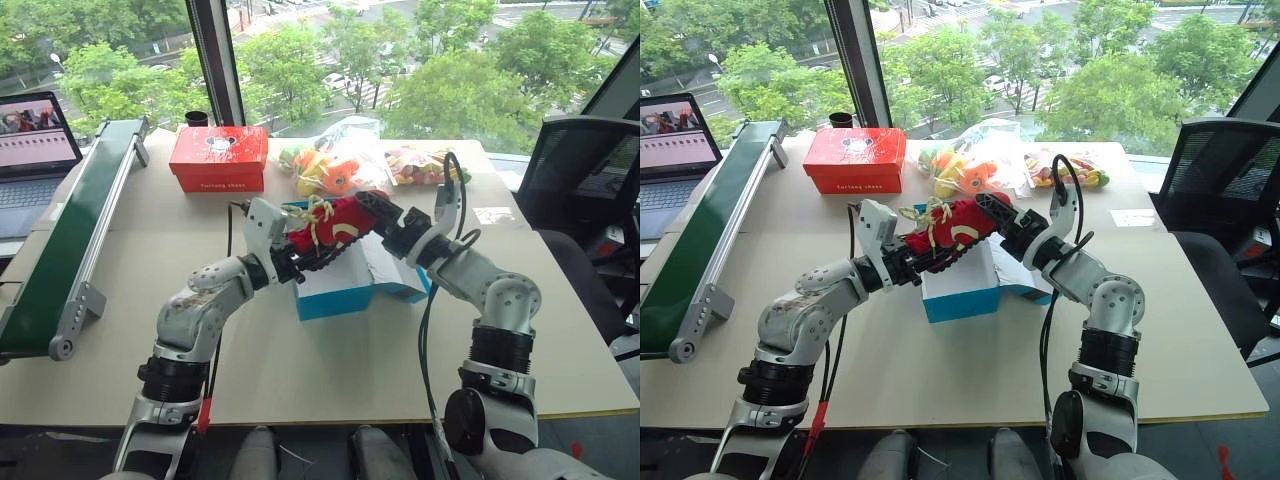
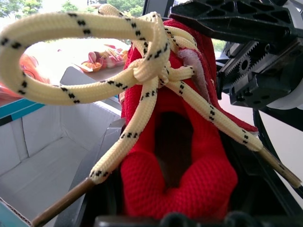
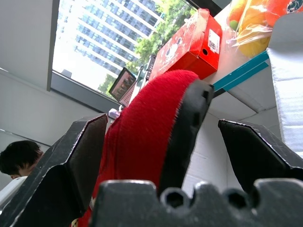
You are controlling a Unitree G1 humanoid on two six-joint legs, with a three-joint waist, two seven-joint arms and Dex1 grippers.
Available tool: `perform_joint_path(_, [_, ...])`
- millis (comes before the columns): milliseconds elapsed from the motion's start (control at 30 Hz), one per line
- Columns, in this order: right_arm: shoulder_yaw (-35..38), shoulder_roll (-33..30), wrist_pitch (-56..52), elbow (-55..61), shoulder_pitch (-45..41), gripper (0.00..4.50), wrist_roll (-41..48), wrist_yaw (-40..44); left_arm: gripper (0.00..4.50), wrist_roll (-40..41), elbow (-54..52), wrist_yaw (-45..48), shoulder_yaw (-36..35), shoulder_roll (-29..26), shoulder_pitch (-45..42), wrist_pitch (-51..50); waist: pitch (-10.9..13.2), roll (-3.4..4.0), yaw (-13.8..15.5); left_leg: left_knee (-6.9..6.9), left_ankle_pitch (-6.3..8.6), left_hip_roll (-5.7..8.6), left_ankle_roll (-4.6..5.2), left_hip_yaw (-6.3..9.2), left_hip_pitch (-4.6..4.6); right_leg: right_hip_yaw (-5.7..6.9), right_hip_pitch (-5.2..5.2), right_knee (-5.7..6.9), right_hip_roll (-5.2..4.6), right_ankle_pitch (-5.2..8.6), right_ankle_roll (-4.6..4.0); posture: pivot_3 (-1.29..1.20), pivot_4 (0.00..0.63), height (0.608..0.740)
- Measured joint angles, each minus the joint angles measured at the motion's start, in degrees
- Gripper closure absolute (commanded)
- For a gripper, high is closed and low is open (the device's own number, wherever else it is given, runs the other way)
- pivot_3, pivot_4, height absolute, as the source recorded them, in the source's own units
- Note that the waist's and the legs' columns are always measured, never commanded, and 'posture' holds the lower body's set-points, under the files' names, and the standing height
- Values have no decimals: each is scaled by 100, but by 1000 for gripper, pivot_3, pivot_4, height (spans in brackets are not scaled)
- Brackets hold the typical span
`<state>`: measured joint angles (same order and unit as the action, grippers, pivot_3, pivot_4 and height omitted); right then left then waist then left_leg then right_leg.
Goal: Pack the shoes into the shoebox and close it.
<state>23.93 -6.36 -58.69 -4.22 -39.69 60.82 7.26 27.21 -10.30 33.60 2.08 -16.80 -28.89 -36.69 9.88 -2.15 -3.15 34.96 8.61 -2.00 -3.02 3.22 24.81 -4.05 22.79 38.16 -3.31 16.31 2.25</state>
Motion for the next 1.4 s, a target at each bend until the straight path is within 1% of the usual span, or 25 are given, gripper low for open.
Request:
perform_joint_path(133, [-79,-2,72,0,-2,2473,-25,-12,2267,2,-45,-51,-7,5,-43,-16,0,0,35,1,0,0,0,0,0,0,0,0,0,0,0,0,150,739])
perform_joint_path(233, [-149,-4,75,0,-30,3281,-114,-93,2267,2,-84,-91,-13,-51,-42,-92,1,1,39,0,0,0,0,0,0,0,1,0,0,0,0,0,150,739])
perform_joint_path(267, [-195,-5,75,0,-75,3587,-119,-132,1568,9,-113,-110,-40,-64,-41,-109,1,1,42,0,0,0,0,0,0,0,1,0,0,0,0,0,150,739])
perform_joint_path(300, [-205,-11,75,-1,-96,3755,-126,-141,1366,23,-136,-109,-68,-64,-41,-109,1,1,44,0,0,0,0,0,1,0,1,-1,0,0,0,0,150,739])
perform_joint_path(333, [-233,-40,74,0,-130,3918,-139,-144,1015,92,-178,-107,-131,-69,-41,-112,1,1,49,0,0,0,0,0,1,1,1,-2,0,0,0,0,150,739])
perform_joint_path(367, [-271,-63,73,-1,-190,3962,-156,-144,630,159,-244,-108,-204,-93,-35,-132,1,2,48,0,0,0,0,0,1,0,2,-2,0,0,0,0,150,739])
perform_joint_path(433, [-333,-123,73,-4,-422,3992,-182,-174,9,247,-385,-101,-288,-230,0,-263,4,7,37,0,0,-1,0,-1,2,0,4,0,0,0,0,0,150,739])
perform_joint_path(533, [-341,-250,73,-56,-982,4005,-224,-358,0,478,-690,106,-440,-736,286,-577,9,14,5,-6,0,-3,0,-2,2,-2,13,4,2,0,-1,0,150,739])
perform_joint_path(633, [-396,-357,71,-112,-1263,4005,-301,-408,0,673,-892,348,-606,-1250,500,-782,9,15,17,-4,0,-2,0,-1,8,0,13,-2,2,1,-1,0,150,739])
perform_joint_path(733, [-990,-703,-42,-380,-1478,4005,-852,-387,0,667,-1119,691,-793,-1993,822,-788,11,17,17,-3,0,-2,0,-5,11,-2,22,0,1,1,-2,0,150,739])
perform_joint_path(800, [-1351,-870,-174,-675,-1661,4005,-1258,-352,0,632,-1208,932,-832,-2384,1128,-730,11,19,16,-8,0,-3,0,-7,11,-4,26,0,1,1,-4,0,150,739])
perform_joint_path(867, [-1615,-949,-252,-919,-1788,4005,-1551,-253,0,614,-1316,1102,-822,-2550,1376,-708,13,20,20,-9,0,-3,0,-9,19,-5,33,-1,1,2,-5,0,150,739])
perform_joint_path(933, [-2267,-1106,-448,-1231,-2082,4005,-2068,-163,0,569,-1506,1213,-752,-2704,1628,-669,14,22,18,-8,0,-3,0,-9,27,-6,40,-2,0,2,-5,0,150,739])
perform_joint_path(1000, [-2723,-1233,-493,-1514,-2260,4005,-2455,111,0,540,-1680,1214,-718,-2707,1788,-595,14,22,39,-7,0,-4,0,-9,28,-4,40,-5,0,2,-5,0,150,739])
perform_joint_path(1067, [-3171,-1317,-457,-1766,-2329,4005,-2768,588,0,510,-1810,1115,-712,-2633,1869,-580,14,22,70,-6,0,-4,0,-8,28,-2,38,-5,0,2,-5,0,150,739])
perform_joint_path(1200, [-4091,-1379,-22,-2374,-2394,4005,-3553,1505,0,452,-1963,873,-707,-2433,1927,-565,14,22,64,-2,0,-3,0,-8,28,-3,38,-3,1,1,-5,0,150,739])
perform_joint_path(1267, [-4389,-1420,253,-2744,-2502,4005,-3936,1858,0,449,-2054,746,-683,-2302,2041,-563,15,22,63,-4,0,-3,0,-9,29,-3,40,-4,0,1,-5,0,150,739])
perform_joint_path(1400, [-4760,-1440,842,-3285,-2769,4005,-4592,2410,0,438,-2194,485,-661,-2061,2294,-561,15,22,59,-2,0,-4,0,-8,29,-3,39,-2,0,1,-6,0,150,739])
